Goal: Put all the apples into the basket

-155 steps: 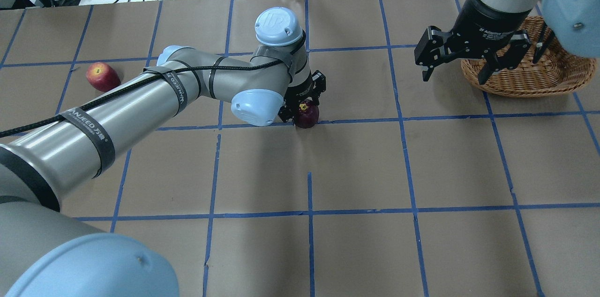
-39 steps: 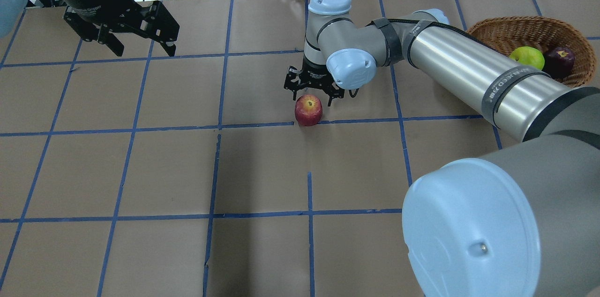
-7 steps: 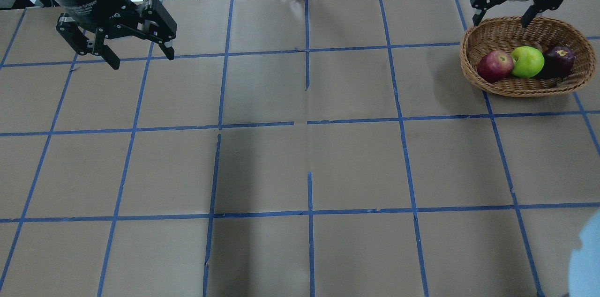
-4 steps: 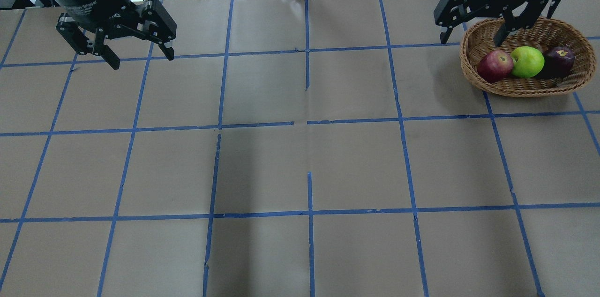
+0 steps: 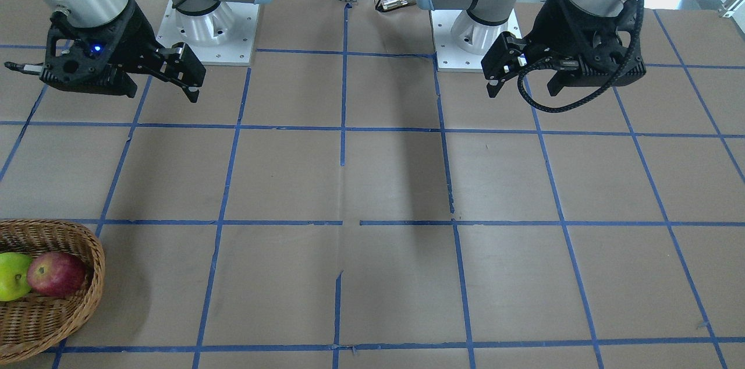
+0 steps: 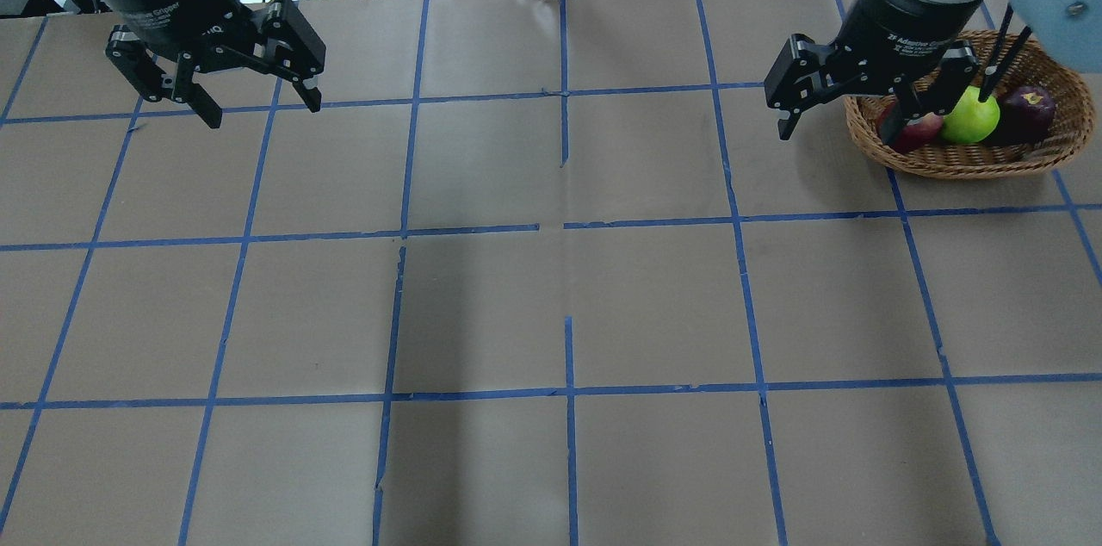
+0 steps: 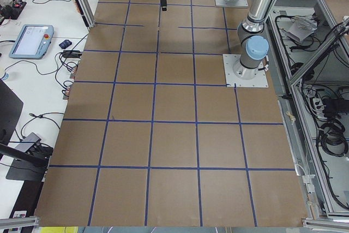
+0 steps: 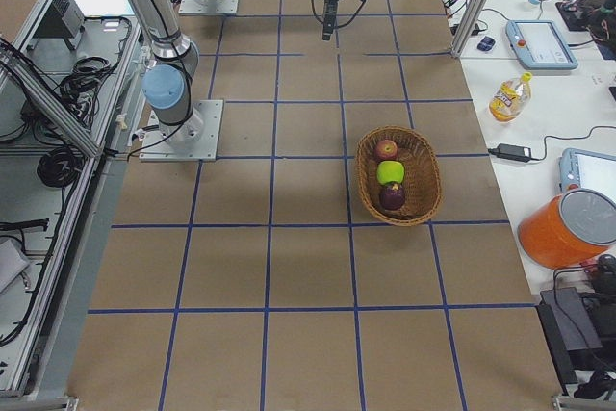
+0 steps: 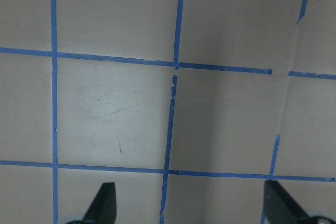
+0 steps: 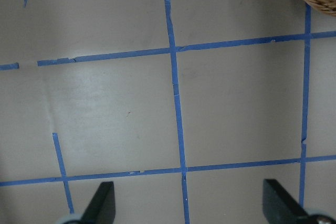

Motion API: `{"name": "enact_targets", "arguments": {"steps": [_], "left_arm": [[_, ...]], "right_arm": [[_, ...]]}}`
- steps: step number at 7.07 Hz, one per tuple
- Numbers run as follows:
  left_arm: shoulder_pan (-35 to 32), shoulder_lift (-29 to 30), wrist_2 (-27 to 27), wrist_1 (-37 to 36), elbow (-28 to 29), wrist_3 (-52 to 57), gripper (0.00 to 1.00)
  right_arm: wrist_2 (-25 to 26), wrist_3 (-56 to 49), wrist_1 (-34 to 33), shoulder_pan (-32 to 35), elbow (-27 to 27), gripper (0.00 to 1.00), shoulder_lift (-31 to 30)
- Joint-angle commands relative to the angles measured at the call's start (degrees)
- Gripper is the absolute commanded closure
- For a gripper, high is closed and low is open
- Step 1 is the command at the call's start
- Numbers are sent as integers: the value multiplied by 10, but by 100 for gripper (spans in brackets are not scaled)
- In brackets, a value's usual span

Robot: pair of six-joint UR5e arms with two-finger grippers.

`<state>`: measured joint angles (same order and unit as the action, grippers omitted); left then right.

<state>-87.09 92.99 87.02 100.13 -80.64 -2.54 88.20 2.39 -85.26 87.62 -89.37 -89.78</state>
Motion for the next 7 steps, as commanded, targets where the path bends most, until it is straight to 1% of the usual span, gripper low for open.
{"name": "enact_targets", "arguments": {"steps": [1,2,7], "left_arm": [[0,1,0,0,1,0,0],[0,1,0,0,1,0,0],[1,1,1,0,0,1,0]], "right_arm": [[4,1,26,5,12,0,-2],[0,1,29,7,14,0,-3],[9,-6,27,10,6,0,-9]]}}
